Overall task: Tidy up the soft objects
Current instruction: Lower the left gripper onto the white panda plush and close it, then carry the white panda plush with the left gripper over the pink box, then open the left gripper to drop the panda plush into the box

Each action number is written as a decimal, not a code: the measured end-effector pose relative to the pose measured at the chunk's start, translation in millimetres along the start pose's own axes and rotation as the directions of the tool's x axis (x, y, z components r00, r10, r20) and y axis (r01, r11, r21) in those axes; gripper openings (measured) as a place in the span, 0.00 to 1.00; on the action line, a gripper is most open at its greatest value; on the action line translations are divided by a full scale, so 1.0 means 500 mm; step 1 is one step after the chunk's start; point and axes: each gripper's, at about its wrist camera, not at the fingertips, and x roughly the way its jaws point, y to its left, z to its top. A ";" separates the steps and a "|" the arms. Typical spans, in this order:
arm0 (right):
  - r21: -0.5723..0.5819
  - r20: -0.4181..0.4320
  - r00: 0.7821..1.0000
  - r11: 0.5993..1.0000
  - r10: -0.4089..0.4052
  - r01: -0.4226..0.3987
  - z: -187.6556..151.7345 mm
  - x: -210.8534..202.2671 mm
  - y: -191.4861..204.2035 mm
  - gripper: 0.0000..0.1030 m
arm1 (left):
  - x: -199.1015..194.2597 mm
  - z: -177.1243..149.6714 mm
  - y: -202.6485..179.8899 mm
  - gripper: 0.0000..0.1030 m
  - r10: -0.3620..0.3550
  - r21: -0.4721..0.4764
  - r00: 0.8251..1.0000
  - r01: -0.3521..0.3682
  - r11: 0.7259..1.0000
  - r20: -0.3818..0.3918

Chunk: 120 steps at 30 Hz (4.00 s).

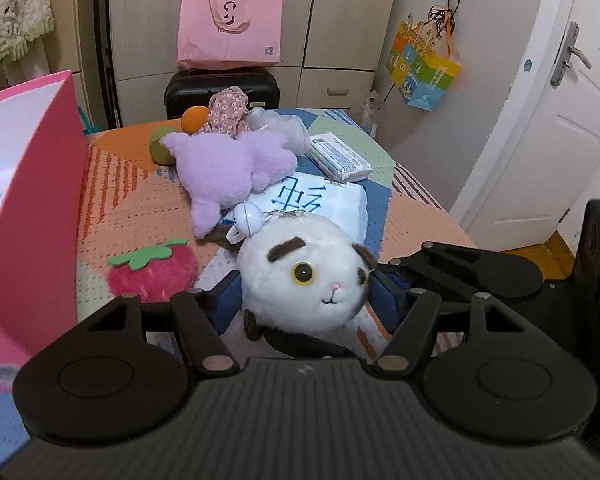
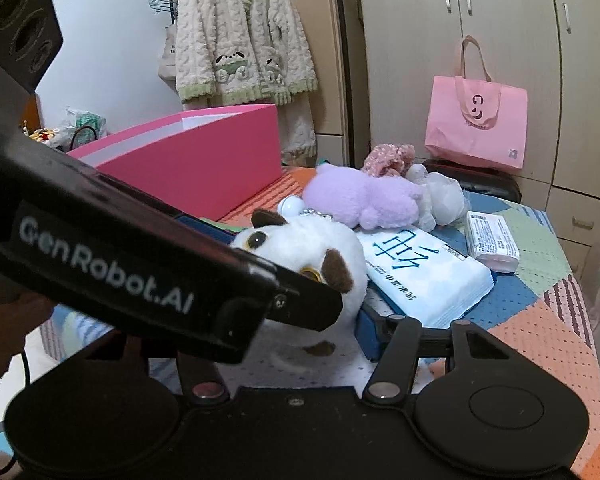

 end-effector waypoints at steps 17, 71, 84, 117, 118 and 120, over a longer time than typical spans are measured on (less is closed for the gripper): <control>-0.124 -0.110 0.994 0.992 0.021 -0.034 0.038 -0.065 0.140 0.61 | -0.151 -0.068 0.023 0.65 0.040 -0.096 0.999 -0.039 0.995 0.005; -0.330 -0.208 0.963 0.914 0.173 -0.235 0.338 0.275 0.278 0.62 | -0.128 0.128 0.477 0.65 0.037 -0.381 0.998 -0.052 0.923 -0.045; -0.429 -0.272 0.961 0.887 0.052 -0.169 0.321 0.308 0.306 0.63 | -0.081 0.122 0.503 0.64 0.030 -0.392 0.995 -0.064 0.918 -0.092; -0.367 -0.114 0.992 0.925 0.060 -0.098 0.333 0.085 0.269 0.73 | -0.369 0.047 0.295 0.69 0.156 -0.160 0.977 -0.133 0.978 0.143; -0.359 -0.112 0.992 0.928 0.063 -0.100 0.334 0.075 0.261 0.73 | -0.377 0.044 0.281 0.69 0.145 -0.135 0.978 -0.125 0.983 0.152; -0.343 -0.108 0.992 0.934 0.067 -0.101 0.334 0.046 0.240 0.73 | -0.390 0.038 0.254 0.69 0.140 -0.107 0.976 -0.123 0.987 0.167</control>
